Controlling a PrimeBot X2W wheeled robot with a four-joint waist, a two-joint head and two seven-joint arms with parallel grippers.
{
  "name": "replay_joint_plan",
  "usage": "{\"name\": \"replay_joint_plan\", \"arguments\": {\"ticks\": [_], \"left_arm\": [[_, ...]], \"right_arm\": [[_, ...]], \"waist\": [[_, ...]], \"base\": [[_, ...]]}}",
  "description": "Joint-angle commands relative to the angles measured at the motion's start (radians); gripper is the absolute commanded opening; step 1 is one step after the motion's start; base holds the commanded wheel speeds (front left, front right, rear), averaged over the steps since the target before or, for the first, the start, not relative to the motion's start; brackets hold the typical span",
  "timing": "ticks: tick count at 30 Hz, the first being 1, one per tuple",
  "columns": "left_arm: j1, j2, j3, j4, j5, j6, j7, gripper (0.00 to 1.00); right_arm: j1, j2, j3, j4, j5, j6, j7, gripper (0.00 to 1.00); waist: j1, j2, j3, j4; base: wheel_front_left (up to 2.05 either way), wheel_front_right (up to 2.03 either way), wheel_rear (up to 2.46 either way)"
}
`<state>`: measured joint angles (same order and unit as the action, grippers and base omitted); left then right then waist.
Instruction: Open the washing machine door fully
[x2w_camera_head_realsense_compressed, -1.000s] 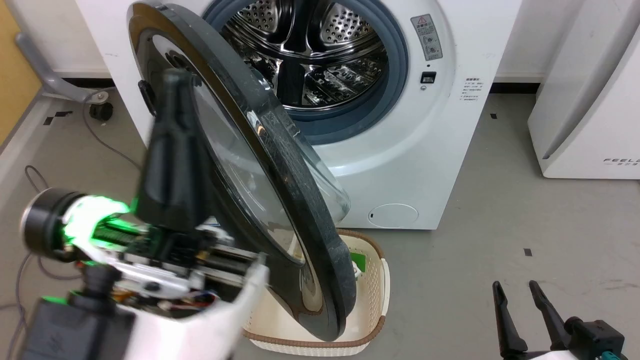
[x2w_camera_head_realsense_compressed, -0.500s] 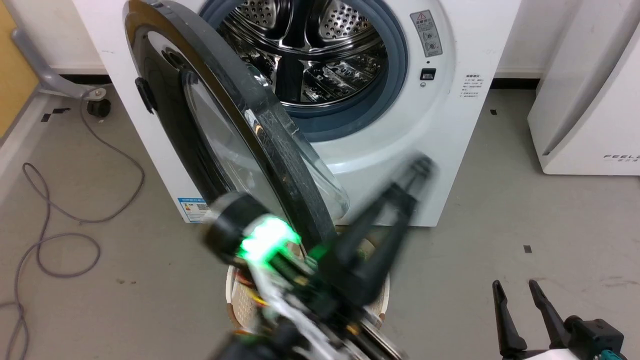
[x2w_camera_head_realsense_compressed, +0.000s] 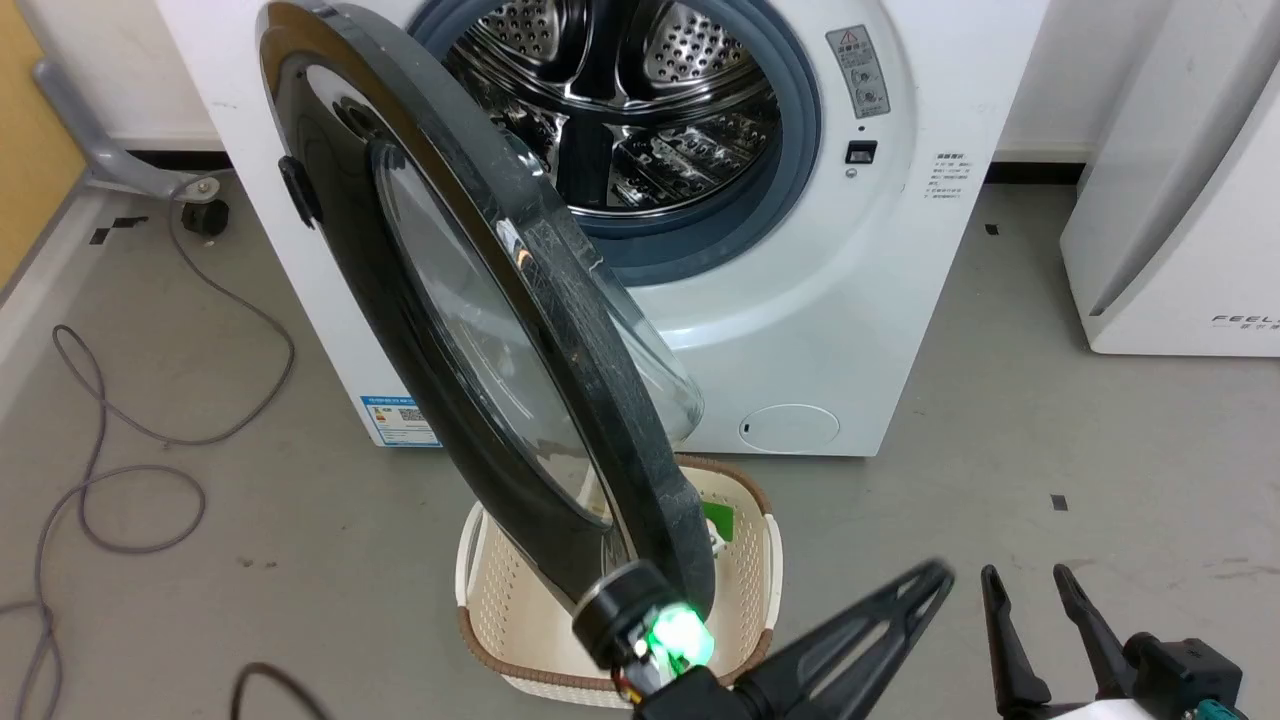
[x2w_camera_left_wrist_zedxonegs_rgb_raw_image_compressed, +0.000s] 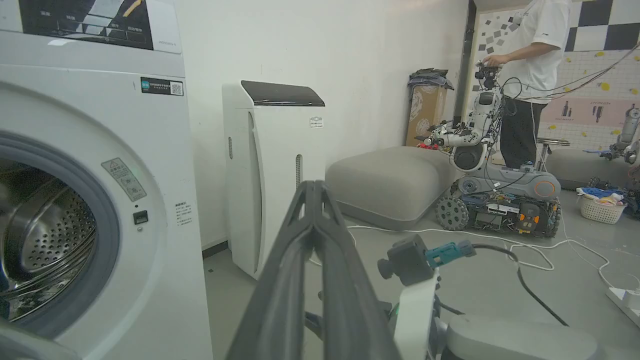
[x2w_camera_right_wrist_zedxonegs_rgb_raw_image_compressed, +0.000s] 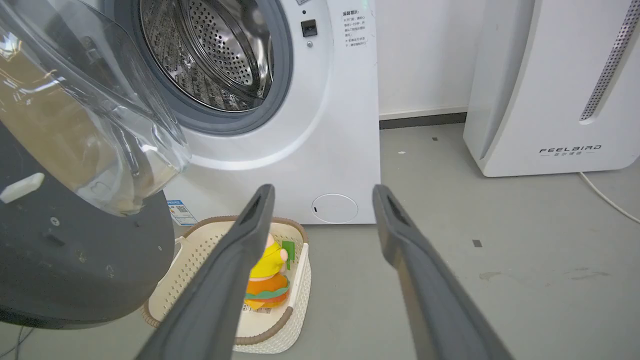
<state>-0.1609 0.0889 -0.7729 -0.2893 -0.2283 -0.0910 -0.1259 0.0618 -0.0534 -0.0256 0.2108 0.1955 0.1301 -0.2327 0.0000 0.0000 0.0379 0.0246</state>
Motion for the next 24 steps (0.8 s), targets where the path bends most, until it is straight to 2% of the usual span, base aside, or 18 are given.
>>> {"name": "replay_joint_plan", "arguments": {"ticks": [1, 10, 24], "left_arm": [[0.022, 0.012, -0.007, 0.015, -0.009, 0.003, 0.017, 0.00], [0.064, 0.032, -0.022, 0.173, -0.039, 0.019, 0.088, 0.00], [-0.086, -0.018, 0.056, 0.418, -0.043, 0.087, -0.025, 0.00]], "right_arm": [[-0.001, 0.003, 0.001, 0.001, 0.007, 0.001, 0.000, 1.00], [-0.009, 0.003, 0.007, 0.009, 0.017, 0.001, 0.003, 1.00], [-0.032, 0.003, 0.019, 0.038, 0.030, 0.001, -0.003, 1.00]], "waist": [[0.0000, 0.0000, 0.001, 0.001], [0.0000, 0.0000, 0.015, 0.003], [0.0000, 0.0000, 0.040, -0.005]], "base": [[0.00, 0.00, 0.00], [0.00, 0.00, 0.00], [0.00, 0.00, 0.00]]}}
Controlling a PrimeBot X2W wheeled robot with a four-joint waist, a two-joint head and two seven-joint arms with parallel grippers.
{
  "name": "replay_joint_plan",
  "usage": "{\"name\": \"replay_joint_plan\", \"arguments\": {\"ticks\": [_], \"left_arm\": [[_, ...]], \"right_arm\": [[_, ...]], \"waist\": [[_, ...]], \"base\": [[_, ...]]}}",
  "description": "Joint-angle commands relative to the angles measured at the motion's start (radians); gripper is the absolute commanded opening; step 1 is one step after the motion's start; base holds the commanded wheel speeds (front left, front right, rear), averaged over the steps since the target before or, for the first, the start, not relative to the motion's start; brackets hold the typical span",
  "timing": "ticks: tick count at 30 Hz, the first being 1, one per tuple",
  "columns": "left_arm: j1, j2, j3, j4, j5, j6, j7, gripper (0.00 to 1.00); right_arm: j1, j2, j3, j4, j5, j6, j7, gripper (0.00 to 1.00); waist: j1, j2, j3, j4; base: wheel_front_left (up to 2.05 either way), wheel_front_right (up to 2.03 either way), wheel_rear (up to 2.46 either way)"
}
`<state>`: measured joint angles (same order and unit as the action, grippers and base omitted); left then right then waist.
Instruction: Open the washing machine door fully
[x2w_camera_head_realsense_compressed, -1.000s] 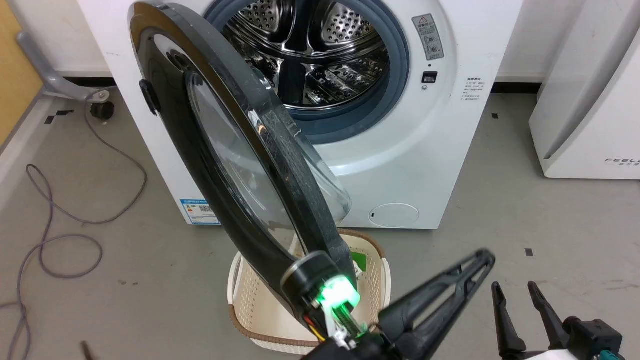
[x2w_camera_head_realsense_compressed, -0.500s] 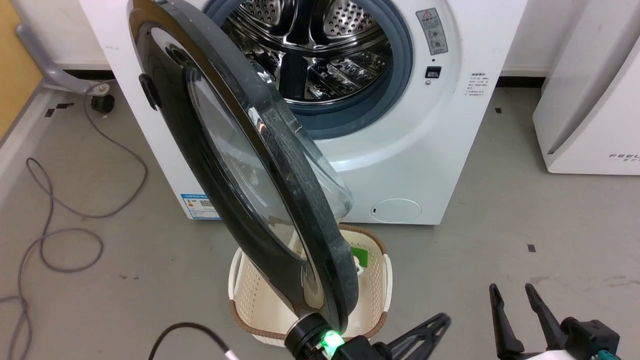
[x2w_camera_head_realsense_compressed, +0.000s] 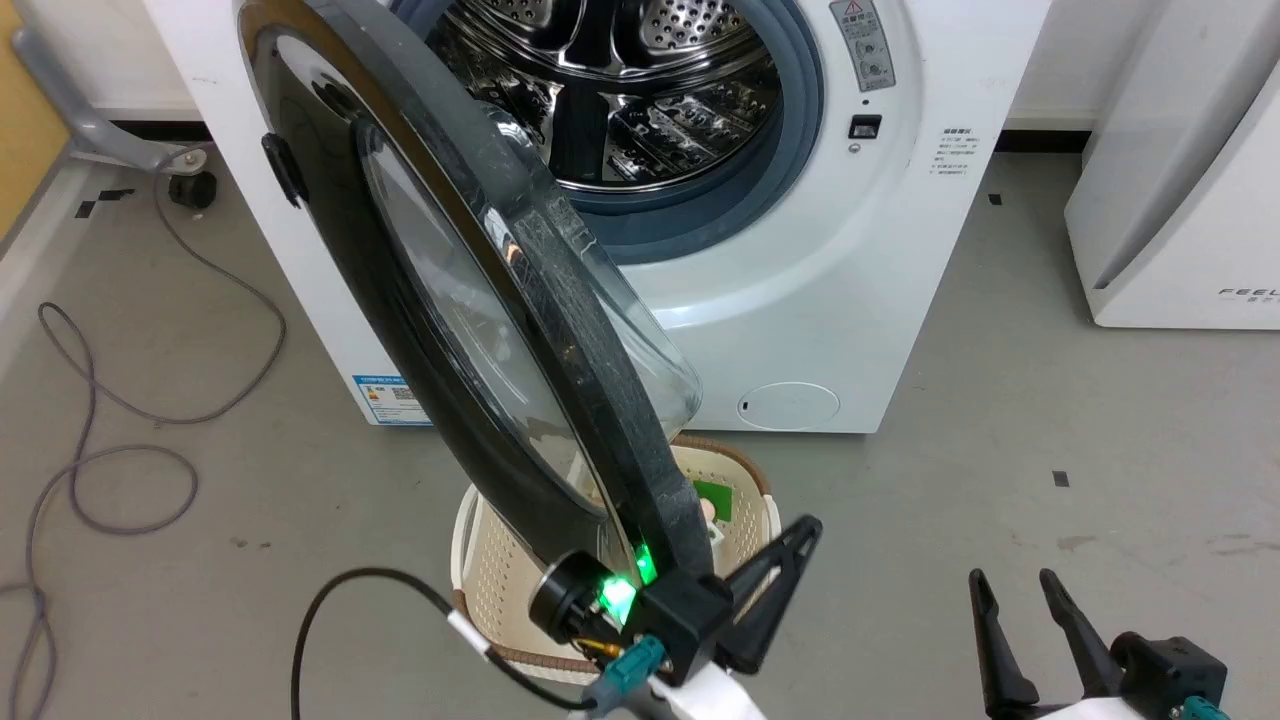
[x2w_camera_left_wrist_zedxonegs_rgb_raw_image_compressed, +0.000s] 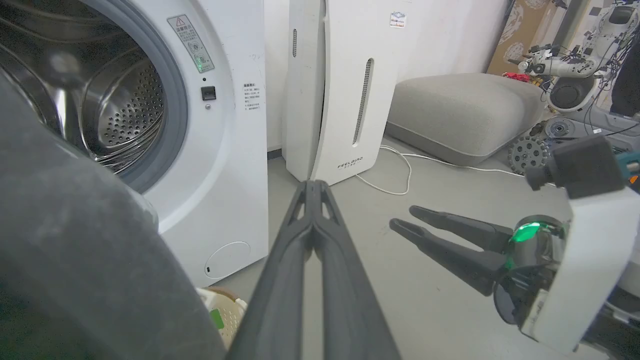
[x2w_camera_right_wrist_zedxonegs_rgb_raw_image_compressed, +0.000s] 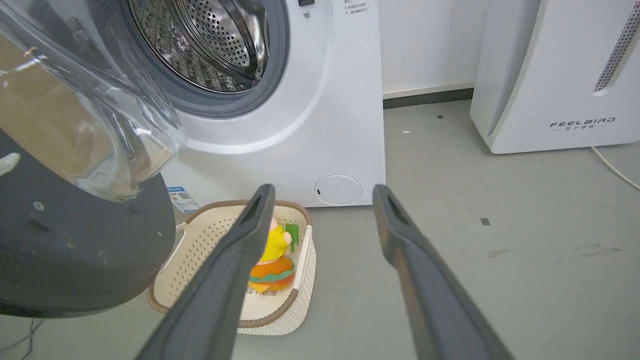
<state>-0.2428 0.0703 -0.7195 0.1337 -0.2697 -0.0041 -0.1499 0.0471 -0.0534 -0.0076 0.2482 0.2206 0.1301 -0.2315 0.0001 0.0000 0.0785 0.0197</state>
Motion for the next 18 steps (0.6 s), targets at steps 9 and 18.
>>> {"name": "replay_joint_plan", "arguments": {"ticks": [9, 18], "left_arm": [[-0.041, -0.015, 0.017, 0.074, -0.039, 0.062, -0.035, 0.00], [0.034, 0.016, 0.043, 0.025, -0.059, 0.117, -0.034, 0.00]], "right_arm": [[-0.023, 0.003, 0.015, 0.024, 0.018, 0.001, -0.008, 1.00], [-0.022, 0.003, 0.021, 0.043, 0.028, 0.001, -0.012, 1.00]], "waist": [[-0.0001, 0.0000, -0.003, -0.008], [-0.0001, 0.0000, -0.014, -0.003]], "base": [[0.00, 0.00, 0.00], [0.00, 0.00, 0.00]]}}
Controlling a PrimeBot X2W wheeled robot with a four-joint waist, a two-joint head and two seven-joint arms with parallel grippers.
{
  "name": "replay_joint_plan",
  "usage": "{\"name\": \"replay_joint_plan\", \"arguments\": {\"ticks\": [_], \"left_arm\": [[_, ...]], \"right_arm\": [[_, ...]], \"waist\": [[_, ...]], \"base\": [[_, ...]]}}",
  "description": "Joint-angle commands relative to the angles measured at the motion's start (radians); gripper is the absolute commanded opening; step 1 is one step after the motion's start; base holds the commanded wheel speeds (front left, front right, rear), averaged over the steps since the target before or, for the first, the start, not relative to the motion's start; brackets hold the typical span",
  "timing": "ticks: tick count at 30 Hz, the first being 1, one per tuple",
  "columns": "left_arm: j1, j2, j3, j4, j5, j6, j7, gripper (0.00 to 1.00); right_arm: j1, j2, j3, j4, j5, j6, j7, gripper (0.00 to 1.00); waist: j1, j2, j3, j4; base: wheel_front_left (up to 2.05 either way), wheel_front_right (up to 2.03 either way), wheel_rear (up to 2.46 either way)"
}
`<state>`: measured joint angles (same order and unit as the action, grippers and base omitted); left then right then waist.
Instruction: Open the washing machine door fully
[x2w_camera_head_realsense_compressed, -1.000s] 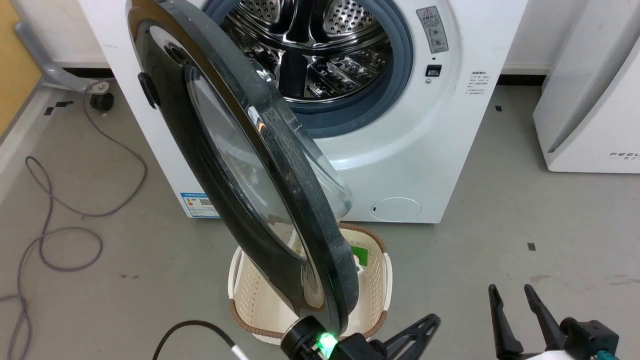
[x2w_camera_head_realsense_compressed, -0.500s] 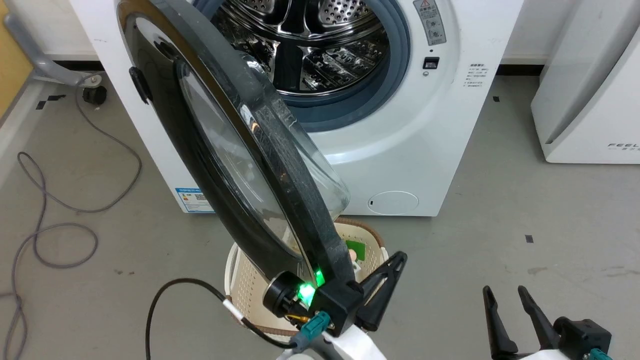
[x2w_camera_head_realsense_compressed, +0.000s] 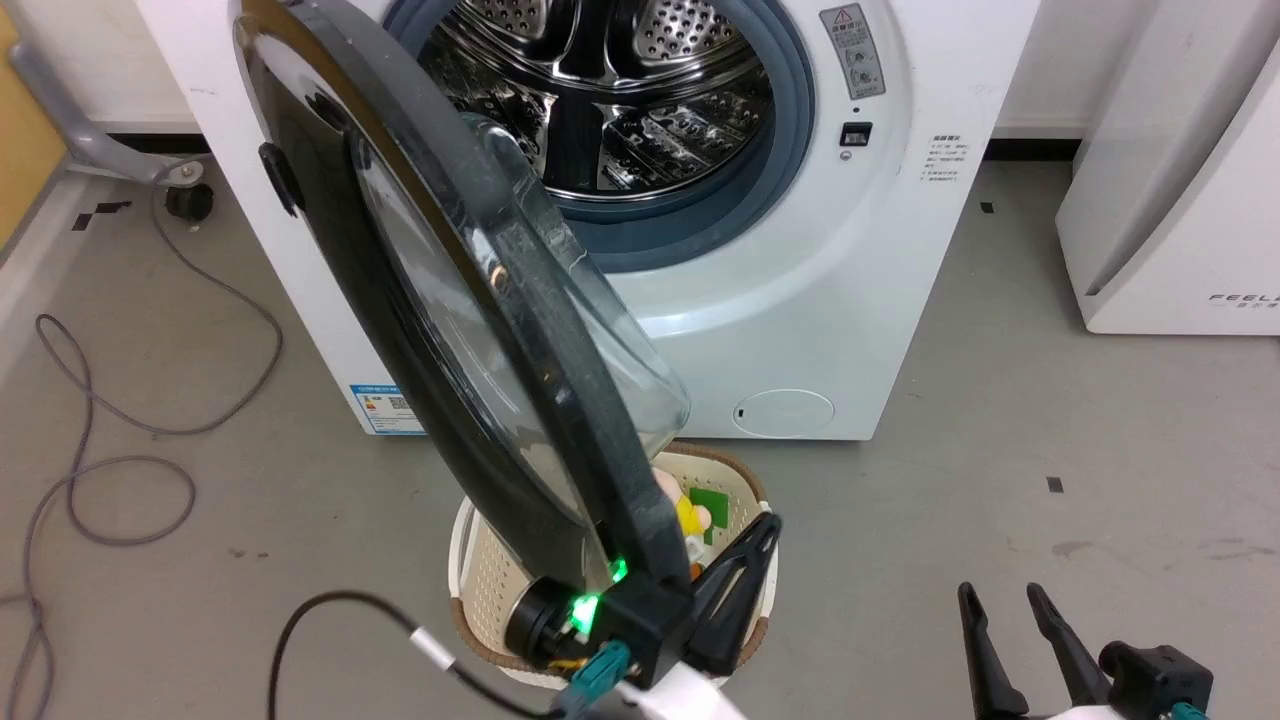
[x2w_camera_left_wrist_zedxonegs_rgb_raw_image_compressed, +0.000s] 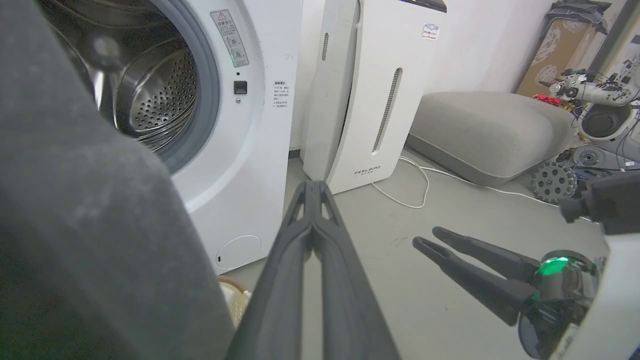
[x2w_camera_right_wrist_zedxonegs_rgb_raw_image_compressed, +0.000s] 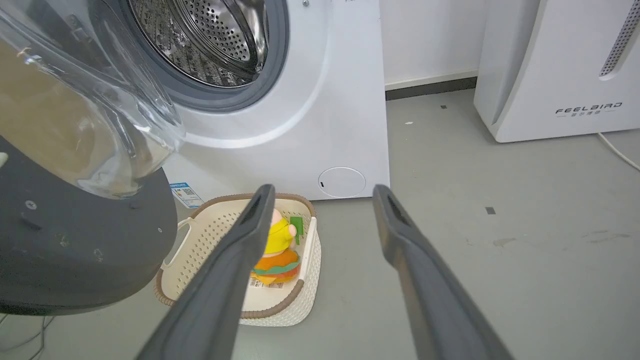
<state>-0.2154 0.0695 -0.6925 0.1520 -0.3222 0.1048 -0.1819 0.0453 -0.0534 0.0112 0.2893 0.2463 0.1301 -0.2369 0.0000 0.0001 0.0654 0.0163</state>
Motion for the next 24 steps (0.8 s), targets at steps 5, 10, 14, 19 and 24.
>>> {"name": "replay_joint_plan", "arguments": {"ticks": [5, 10, 14, 19, 24], "left_arm": [[0.078, 0.055, 0.025, -0.081, -0.019, 0.037, 0.019, 0.00], [0.142, 0.090, 0.034, -0.167, -0.028, 0.067, 0.046, 0.00], [0.187, 0.117, 0.037, -0.223, -0.029, 0.092, 0.068, 0.00], [0.249, 0.150, 0.035, -0.281, -0.032, 0.118, 0.098, 0.00], [0.286, 0.177, 0.041, -0.300, -0.035, 0.137, 0.116, 0.00]], "right_arm": [[-0.014, 0.003, 0.005, 0.012, 0.007, 0.001, -0.009, 1.00], [-0.008, 0.003, 0.008, 0.020, 0.006, 0.001, -0.010, 1.00], [-0.002, 0.003, 0.009, 0.026, 0.005, 0.001, -0.009, 1.00], [0.010, 0.003, 0.005, 0.033, 0.009, 0.001, -0.008, 1.00], [0.015, 0.003, 0.009, 0.038, 0.013, 0.001, -0.005, 1.00]], "waist": [[0.0000, -0.0001, -0.012, 0.011], [0.0000, -0.0001, -0.024, 0.027], [0.0000, -0.0001, -0.034, 0.042], [0.0000, -0.0001, -0.046, 0.075], [0.0000, -0.0001, -0.051, 0.120]], "base": [[0.00, 0.00, 0.00], [0.00, 0.00, 0.00], [0.00, 0.00, 0.00], [0.00, 0.00, 0.00], [0.00, 0.00, 0.00]]}}
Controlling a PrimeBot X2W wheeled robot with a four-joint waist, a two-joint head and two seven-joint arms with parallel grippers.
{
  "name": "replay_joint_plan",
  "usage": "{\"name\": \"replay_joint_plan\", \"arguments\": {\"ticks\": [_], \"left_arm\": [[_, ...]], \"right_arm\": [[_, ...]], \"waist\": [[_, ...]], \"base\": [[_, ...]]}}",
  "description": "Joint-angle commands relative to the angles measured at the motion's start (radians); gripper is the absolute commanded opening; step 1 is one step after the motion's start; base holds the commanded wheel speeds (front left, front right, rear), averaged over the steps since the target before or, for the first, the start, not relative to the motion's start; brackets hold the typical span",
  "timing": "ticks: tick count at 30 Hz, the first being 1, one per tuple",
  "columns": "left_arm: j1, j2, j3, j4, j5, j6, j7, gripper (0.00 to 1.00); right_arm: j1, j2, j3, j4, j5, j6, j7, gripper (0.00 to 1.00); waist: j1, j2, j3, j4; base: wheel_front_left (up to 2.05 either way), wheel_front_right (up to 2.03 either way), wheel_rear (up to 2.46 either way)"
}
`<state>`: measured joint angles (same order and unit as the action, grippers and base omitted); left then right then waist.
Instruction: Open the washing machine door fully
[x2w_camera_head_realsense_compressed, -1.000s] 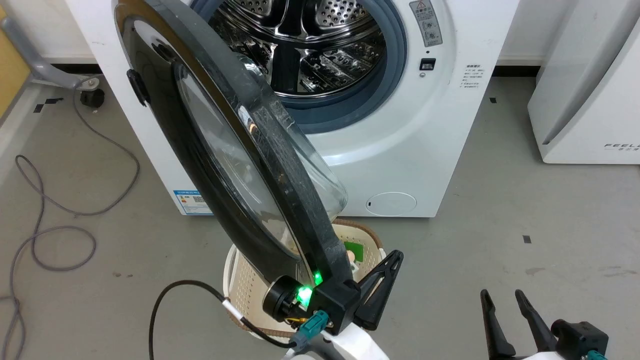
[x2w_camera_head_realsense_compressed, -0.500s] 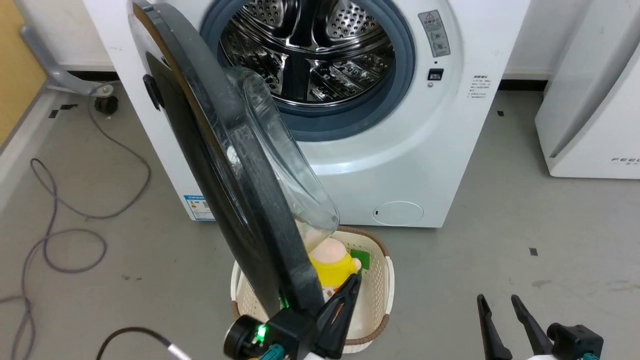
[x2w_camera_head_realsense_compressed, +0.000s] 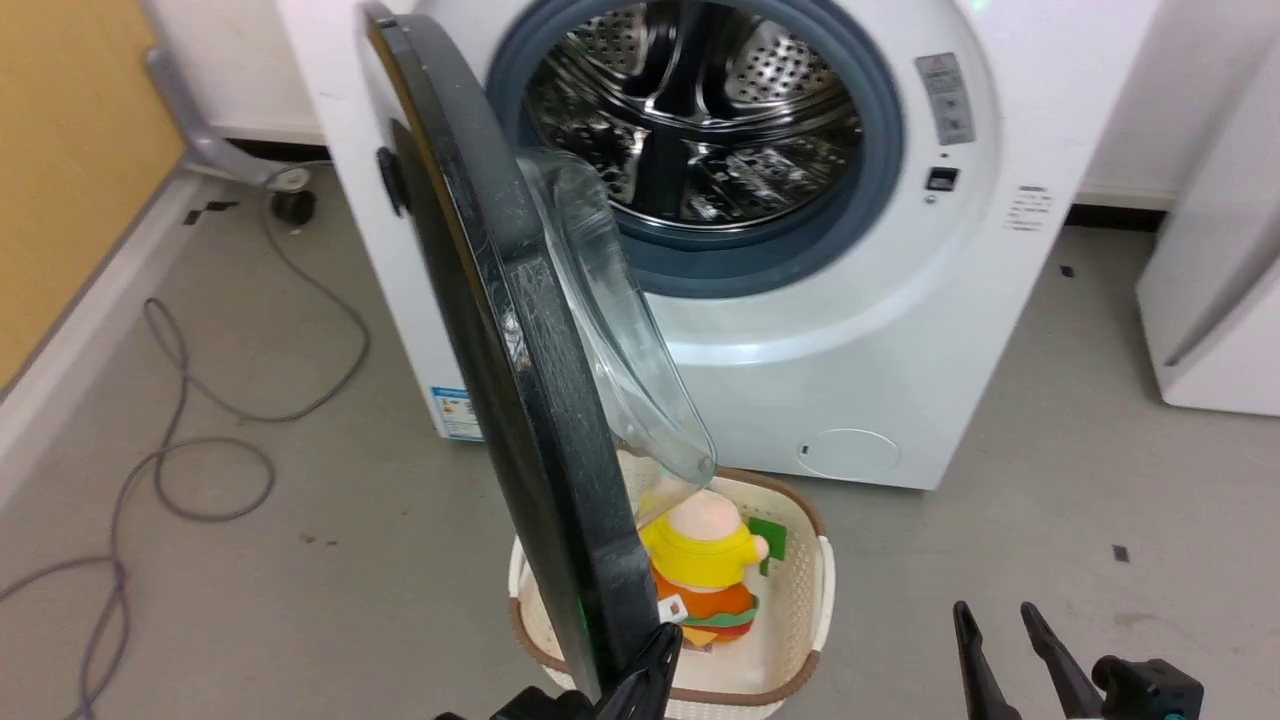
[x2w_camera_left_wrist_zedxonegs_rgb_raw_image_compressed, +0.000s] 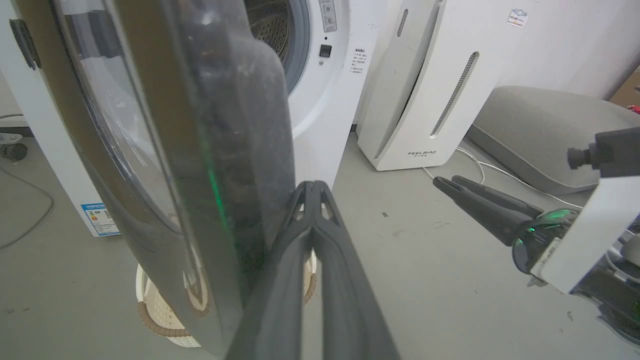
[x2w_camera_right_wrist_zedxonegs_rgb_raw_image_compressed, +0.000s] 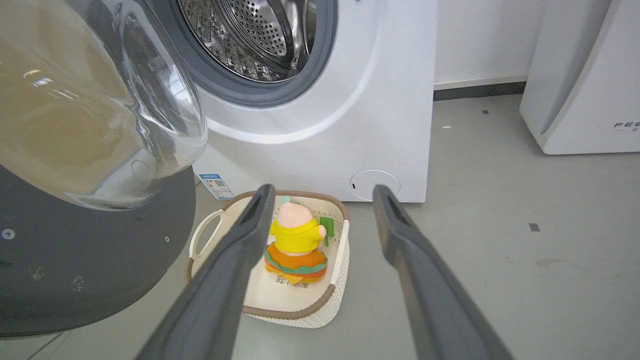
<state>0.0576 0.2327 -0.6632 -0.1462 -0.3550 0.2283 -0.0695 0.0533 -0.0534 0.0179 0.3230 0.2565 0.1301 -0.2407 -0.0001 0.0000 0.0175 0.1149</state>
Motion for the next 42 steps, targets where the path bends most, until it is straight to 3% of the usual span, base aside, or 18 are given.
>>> {"name": "replay_joint_plan", "arguments": {"ticks": [1, 17, 24, 34, 42], "left_arm": [[0.017, 0.018, 0.014, -0.002, -0.002, 0.016, 0.004, 0.00], [0.066, 0.050, 0.054, -0.033, 0.001, 0.078, -0.012, 0.00], [0.070, 0.069, 0.124, 0.003, -0.020, 0.112, -0.049, 0.00], [0.015, 0.113, 0.278, 0.111, -0.083, 0.124, -0.125, 0.00], [-0.092, 0.151, 0.449, 0.269, -0.180, 0.079, -0.174, 0.00]], "right_arm": [[0.007, 0.003, 0.003, 0.004, 0.003, 0.001, -0.001, 1.00], [0.008, 0.003, -0.011, 0.016, 0.010, 0.001, -0.003, 1.00], [-0.009, 0.003, -0.011, 0.025, 0.009, 0.001, -0.004, 1.00], [-0.030, 0.003, -0.004, 0.027, 0.007, 0.001, -0.001, 1.00], [-0.039, 0.003, -0.011, 0.022, 0.000, 0.001, 0.009, 1.00]], "waist": [[0.0001, 0.0000, -0.004, 0.031], [0.0001, 0.0000, 0.007, 0.188], [0.0001, 0.0000, 0.018, 0.262], [0.0001, 0.0000, 0.037, 0.260], [0.0001, 0.0000, 0.063, 0.225]], "base": [[0.00, 0.00, 0.00], [0.00, 0.00, 0.00], [0.00, 0.00, 0.00], [0.00, 0.00, 0.00], [0.00, 0.00, 0.00]]}}
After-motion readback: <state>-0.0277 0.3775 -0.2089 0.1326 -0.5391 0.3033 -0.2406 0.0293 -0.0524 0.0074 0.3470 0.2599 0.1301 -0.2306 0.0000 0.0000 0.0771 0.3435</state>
